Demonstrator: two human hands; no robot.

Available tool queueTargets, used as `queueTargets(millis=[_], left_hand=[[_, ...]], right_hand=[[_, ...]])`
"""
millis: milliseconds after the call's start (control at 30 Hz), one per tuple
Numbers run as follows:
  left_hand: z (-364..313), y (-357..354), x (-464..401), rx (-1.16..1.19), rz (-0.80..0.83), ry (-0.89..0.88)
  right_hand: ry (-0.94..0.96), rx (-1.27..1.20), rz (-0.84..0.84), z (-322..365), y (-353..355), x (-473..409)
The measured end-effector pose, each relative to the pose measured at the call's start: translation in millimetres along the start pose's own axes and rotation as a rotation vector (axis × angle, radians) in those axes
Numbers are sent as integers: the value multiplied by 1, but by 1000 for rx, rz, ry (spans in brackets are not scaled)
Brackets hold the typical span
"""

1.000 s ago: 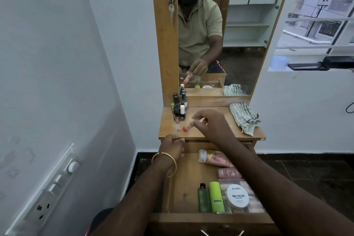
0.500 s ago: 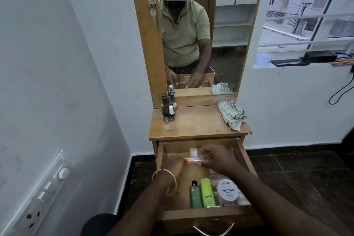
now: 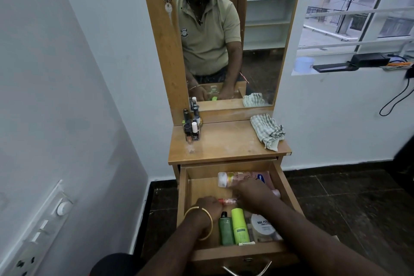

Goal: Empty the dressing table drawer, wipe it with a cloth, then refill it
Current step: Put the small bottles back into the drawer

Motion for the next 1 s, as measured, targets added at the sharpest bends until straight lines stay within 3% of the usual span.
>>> queueTargets(millis=[167,300,367,467,567,733,867,1000], left_hand=[[-1,-1,-1,-58,7,-22],[-9,19,-5,-82,-77,-59],[-23,46,-4,-55,-194,-157],[-43,103,2,-76,-492,-314],[-54,144,-1,-133,-699,-374],[-60,170,-21,-361,-836,-311],[-57,170,-28,-459,-829,-324],[-57,166,-24,-537,-842,-376]], right_hand=[[-15,-26,-29,0,2,-1],[-13,-41,-177,8,34,-12],[-15,-73,-315,16,60,-20],[-21,-169,-498,29,95,-38],[-19,-163,-589,45,118,-62],[-52,-71,-595,63,132,-100],[-47,-18,-532,66,124,-117],[-26,-13,-594,65,119,-119]])
Point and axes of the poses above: each hand's wrist, its own x-axis away from the middle knuckle, its own y-axis out of the back of the hand, z = x × y, the point moved 7 cm from there along -x, towards the middle knuckle, and after that the axes turned 1 degree about -z, right-handed, at the moved point
